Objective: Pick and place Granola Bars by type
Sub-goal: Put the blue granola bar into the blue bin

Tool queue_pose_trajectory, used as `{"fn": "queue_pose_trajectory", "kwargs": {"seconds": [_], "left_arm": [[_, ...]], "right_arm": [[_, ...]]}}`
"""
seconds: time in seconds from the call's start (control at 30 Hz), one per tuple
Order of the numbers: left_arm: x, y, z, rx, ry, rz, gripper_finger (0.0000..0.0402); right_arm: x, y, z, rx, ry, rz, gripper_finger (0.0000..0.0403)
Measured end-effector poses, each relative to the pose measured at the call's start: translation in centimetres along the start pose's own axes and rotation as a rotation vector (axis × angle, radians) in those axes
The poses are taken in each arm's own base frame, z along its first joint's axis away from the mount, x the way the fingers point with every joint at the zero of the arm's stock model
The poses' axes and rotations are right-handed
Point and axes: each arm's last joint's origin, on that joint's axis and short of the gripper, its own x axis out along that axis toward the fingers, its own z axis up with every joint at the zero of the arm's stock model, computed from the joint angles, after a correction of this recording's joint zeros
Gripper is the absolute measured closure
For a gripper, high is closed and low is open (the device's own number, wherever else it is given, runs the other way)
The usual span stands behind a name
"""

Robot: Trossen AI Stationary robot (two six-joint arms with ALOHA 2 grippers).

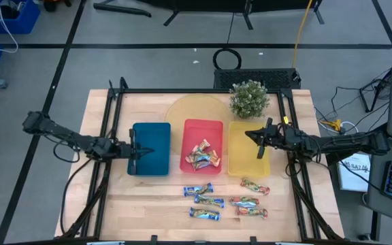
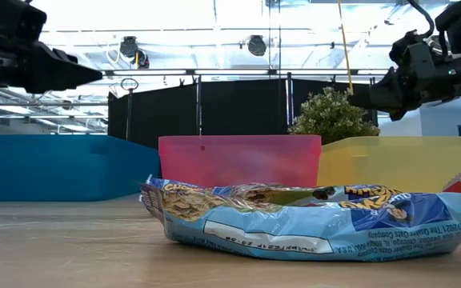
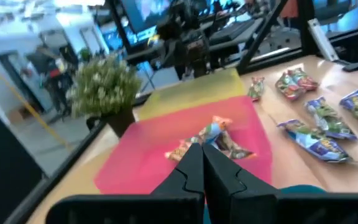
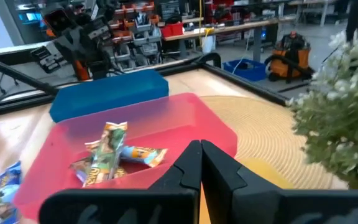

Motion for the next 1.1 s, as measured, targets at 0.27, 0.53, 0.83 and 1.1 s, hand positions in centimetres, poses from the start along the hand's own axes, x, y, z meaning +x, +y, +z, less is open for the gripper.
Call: {"fn": "queue_pose_trajectory", "kwargs": {"seconds": [0.27,0.53,0.83,1.1], "left_arm": [[0.0,0.2,0.3,0.027,-0.026,0.033,0.0380],[0.0,0.5,0.2,-0.094,-0.001,0.133,0.0361],[0.0,0.5,0.2,-0.206,-0.009,0.132,0.0360],[0.0,0.4,0.2,-0.192,-0.006,0.132,0.0360]], "right_arm": [[0.4,0.7,0.6,-0.093,0.057,-0.004,0.0403],[3.6,7.9,11.3,-0.334,0.260,0.032,0.0403],[10.6,21.7,13.8,-0.649,0.753,0.004,0.0403],[13.2,30.2,7.4,-0.768,0.913,0.124,0.0390]]}}
